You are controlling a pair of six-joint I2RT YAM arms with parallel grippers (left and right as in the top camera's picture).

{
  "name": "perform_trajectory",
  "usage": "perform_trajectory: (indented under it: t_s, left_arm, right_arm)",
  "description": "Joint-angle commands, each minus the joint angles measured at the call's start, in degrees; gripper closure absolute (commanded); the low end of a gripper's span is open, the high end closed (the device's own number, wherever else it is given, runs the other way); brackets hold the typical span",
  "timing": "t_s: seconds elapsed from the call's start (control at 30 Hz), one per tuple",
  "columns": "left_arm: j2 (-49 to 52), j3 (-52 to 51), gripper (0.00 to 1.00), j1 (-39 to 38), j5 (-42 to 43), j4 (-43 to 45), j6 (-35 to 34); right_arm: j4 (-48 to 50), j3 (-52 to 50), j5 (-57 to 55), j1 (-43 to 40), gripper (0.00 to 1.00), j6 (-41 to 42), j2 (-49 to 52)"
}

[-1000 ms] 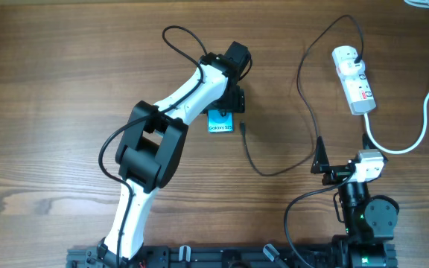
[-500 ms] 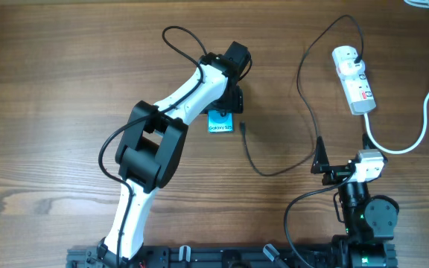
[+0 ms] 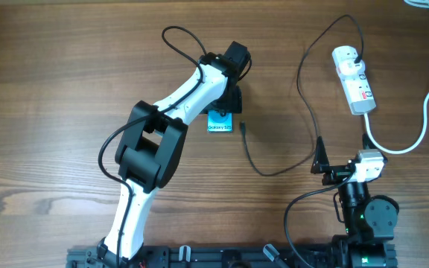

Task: Plug charger to phone and switch on socket

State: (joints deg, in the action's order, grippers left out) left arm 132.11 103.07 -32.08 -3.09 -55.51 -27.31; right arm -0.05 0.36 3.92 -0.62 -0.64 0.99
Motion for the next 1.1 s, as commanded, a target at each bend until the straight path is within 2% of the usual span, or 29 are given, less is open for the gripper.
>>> perform_trajectory:
  t_s: [0.0, 0.27, 0.53, 0.9, 1.07]
  left_arm:
    - [2.1, -2.4, 0.28, 0.0, 0.7, -1.1, -0.2]
    - [-2.2, -2.4, 0.27, 0.0, 0.8, -2.1, -0.2]
    - [-5.1, -2.4, 0.26, 0.1, 6.4, -3.0, -0.1]
    - [-6.8, -2.4, 0.25, 1.2, 7.3, -4.1, -0.1]
    - [-6.7, -2.6, 0.05, 2.2, 7.3, -3.8, -0.1]
  right_arm:
    - [0.1, -0.1, -0.9, 0.2, 0.0, 0.8, -0.3]
    - [0.1, -0.1, -0.9, 0.2, 0.0, 0.8, -0.3]
    - [0.1, -0.1, -0.9, 0.2, 0.0, 0.8, -0.3]
    - [0.1, -0.1, -0.9, 0.2, 0.0, 0.8, -0.3]
    - [0.1, -0.1, -0.9, 0.2, 0.0, 0.8, -0.3]
